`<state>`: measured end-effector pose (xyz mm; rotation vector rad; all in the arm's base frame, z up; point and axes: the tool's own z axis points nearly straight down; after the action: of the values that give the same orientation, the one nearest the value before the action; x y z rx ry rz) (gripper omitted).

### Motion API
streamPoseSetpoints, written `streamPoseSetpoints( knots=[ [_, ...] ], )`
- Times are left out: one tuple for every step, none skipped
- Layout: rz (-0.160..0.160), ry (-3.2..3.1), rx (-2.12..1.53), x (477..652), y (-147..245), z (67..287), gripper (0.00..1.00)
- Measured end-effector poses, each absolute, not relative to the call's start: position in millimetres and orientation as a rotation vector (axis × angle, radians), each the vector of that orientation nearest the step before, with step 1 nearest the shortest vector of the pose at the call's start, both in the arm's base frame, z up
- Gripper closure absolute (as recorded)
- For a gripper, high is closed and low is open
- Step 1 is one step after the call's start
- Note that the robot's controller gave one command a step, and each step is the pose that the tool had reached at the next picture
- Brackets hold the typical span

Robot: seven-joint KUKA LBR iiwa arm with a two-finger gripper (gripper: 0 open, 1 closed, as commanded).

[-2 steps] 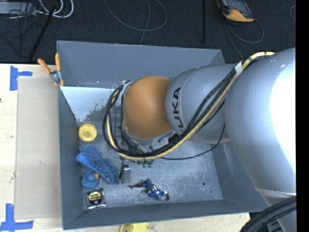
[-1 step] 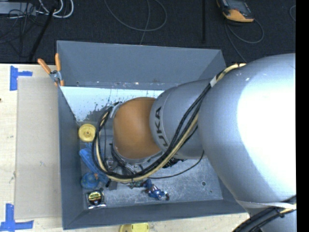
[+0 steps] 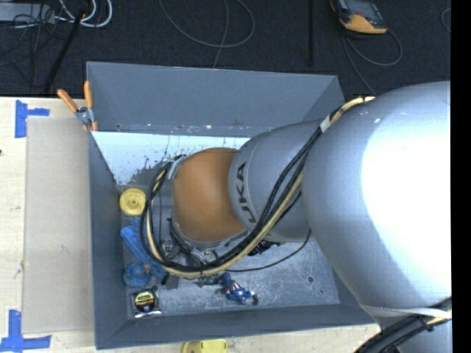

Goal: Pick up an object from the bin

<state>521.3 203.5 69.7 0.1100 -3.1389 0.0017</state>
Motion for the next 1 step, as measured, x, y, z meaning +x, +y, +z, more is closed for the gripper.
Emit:
streamPoseSetpoints(
  knots=[
    [0.004, -3.131, 0.126, 515.5, 202.0, 117.6, 1.00]
  ],
)
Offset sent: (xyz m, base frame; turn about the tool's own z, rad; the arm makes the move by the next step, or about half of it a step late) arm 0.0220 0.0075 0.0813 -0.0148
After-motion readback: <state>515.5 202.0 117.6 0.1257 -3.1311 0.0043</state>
